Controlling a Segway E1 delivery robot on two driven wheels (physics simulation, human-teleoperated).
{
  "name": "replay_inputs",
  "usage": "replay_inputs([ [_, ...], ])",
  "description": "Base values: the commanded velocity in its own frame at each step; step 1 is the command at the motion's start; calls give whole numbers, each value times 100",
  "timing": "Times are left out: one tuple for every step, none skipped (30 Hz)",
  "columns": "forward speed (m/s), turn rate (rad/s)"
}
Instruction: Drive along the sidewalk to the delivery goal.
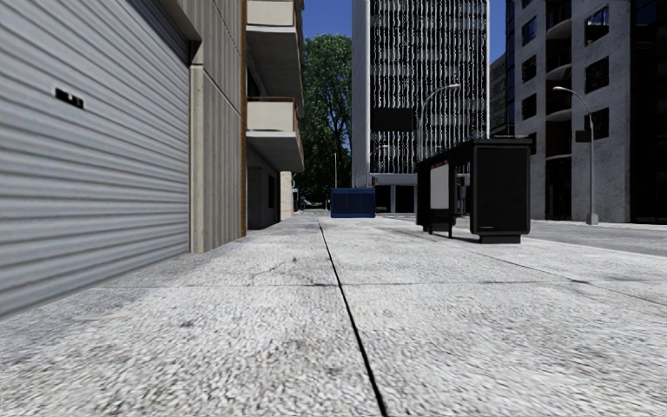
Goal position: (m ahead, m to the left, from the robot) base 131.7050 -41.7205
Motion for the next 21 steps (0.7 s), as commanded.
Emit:
replay_inputs([
  [200,15],
  [200,15],
  [200,15],
  [200,15],
  [200,15],
  [200,13],
  [200,8],
  [200,8],
  [200,6],
  [200,5],
  [200,5],
  [200,5],
  [200,5],
  [200,5],
  [200,5],
  [200,5],
  [200,6],
  [200,8],
  [200,12],
  [200,12],
  [200,24],
])
